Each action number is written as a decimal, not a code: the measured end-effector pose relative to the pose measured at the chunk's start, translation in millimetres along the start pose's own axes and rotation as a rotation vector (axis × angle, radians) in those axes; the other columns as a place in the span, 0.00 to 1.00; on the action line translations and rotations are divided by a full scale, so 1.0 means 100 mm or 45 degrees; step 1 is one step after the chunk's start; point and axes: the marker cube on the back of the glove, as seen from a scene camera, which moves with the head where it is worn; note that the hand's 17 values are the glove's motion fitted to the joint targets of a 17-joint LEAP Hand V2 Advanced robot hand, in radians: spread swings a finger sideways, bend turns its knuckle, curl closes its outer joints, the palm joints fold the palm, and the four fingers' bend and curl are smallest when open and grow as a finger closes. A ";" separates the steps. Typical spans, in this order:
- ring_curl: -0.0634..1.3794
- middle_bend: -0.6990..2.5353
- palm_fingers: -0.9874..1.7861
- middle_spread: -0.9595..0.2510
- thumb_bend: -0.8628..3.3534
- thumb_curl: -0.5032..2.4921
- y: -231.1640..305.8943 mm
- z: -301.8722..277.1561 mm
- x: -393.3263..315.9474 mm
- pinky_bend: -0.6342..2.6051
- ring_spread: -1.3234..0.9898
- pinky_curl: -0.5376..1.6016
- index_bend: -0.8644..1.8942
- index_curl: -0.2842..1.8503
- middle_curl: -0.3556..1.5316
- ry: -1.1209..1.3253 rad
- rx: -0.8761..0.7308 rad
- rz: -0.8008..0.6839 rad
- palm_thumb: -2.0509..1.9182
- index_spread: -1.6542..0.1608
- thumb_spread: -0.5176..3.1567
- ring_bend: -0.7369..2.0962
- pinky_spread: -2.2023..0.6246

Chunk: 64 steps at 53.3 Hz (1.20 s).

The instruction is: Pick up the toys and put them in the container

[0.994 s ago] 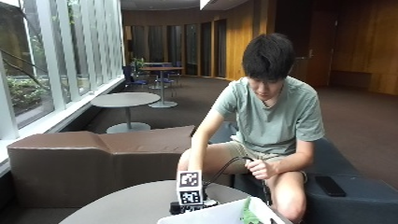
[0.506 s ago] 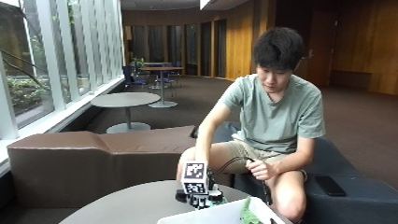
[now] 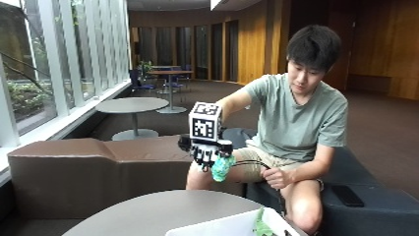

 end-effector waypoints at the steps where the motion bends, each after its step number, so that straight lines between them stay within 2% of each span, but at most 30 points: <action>1: 0.58 0.63 0.72 0.63 0.20 0.39 -0.01 -0.10 0.00 0.55 0.43 0.65 0.72 0.52 0.63 0.009 0.018 0.005 0.63 0.81 0.38 0.78 0.52; 9: 0.58 0.64 0.72 0.65 0.20 0.40 -0.13 -0.65 -0.09 0.54 0.43 0.69 0.72 0.54 0.63 0.021 0.165 0.028 0.63 0.81 0.38 0.80 0.51; 21: 0.57 0.65 0.71 0.66 0.20 0.42 -0.61 -1.09 -0.44 0.53 0.44 0.74 0.72 0.57 0.64 0.001 0.320 0.060 0.63 0.82 0.37 0.81 0.50; 28: 0.56 0.65 0.71 0.66 0.20 0.42 -1.01 -1.22 -0.65 0.53 0.44 0.76 0.72 0.58 0.63 -0.037 0.498 -0.062 0.63 0.82 0.37 0.81 0.49; 31: 0.56 0.66 0.71 0.67 0.20 0.43 -1.12 -1.25 -0.73 0.52 0.44 0.77 0.72 0.58 0.63 -0.051 0.511 -0.073 0.63 0.82 0.37 0.82 0.49; 36: 0.55 0.65 0.70 0.67 0.20 0.43 -1.28 -1.21 -0.95 0.52 0.44 0.78 0.72 0.59 0.63 -0.087 0.421 0.020 0.63 0.82 0.37 0.82 0.49; 45: 0.54 0.65 0.69 0.67 0.20 0.43 -1.62 -1.06 -1.23 0.52 0.45 0.80 0.71 0.60 0.63 -0.105 0.383 0.043 0.63 0.82 0.37 0.82 0.48; 52: 0.53 0.63 0.65 0.66 0.20 0.43 -1.75 -0.78 -1.36 0.52 0.45 0.80 0.68 0.61 0.62 -0.031 0.108 0.084 0.63 0.82 0.37 0.82 0.49; 54: 0.51 0.60 0.59 0.65 0.19 0.41 -1.77 -0.68 -1.38 0.52 0.45 0.77 0.64 0.59 0.60 0.011 -0.023 0.096 0.60 0.81 0.40 0.79 0.51; 56: 0.51 0.54 0.43 0.64 0.18 0.39 -1.77 -0.61 -1.39 0.53 0.45 0.75 0.56 0.58 0.58 0.059 -0.164 0.106 0.57 0.81 0.42 0.76 0.52; 57: 0.51 0.53 0.39 0.64 0.18 0.39 -1.76 -0.58 -1.39 0.54 0.46 0.74 0.54 0.58 0.57 0.080 -0.219 0.111 0.57 0.81 0.42 0.75 0.53; 58: 0.50 0.49 0.27 0.65 0.18 0.38 -1.75 -0.56 -1.38 0.54 0.46 0.74 0.49 0.56 0.55 0.097 -0.251 0.117 0.56 0.81 0.42 0.73 0.54; 60: 0.47 0.46 0.26 0.65 0.19 0.37 -1.74 -0.53 -1.37 0.53 0.47 0.72 0.45 0.53 0.53 0.113 -0.256 0.128 0.54 0.80 0.43 0.70 0.56; 61: 0.44 0.42 0.18 0.68 0.18 0.36 -1.73 -0.53 -1.37 0.54 0.49 0.72 0.41 0.50 0.50 0.114 -0.240 0.134 0.53 0.81 0.43 0.66 0.57; 64: 0.38 0.37 0.18 0.73 0.19 0.35 -1.67 -0.54 -1.33 0.53 0.52 0.71 0.37 0.45 0.47 0.101 -0.179 0.147 0.52 0.81 0.43 0.59 0.61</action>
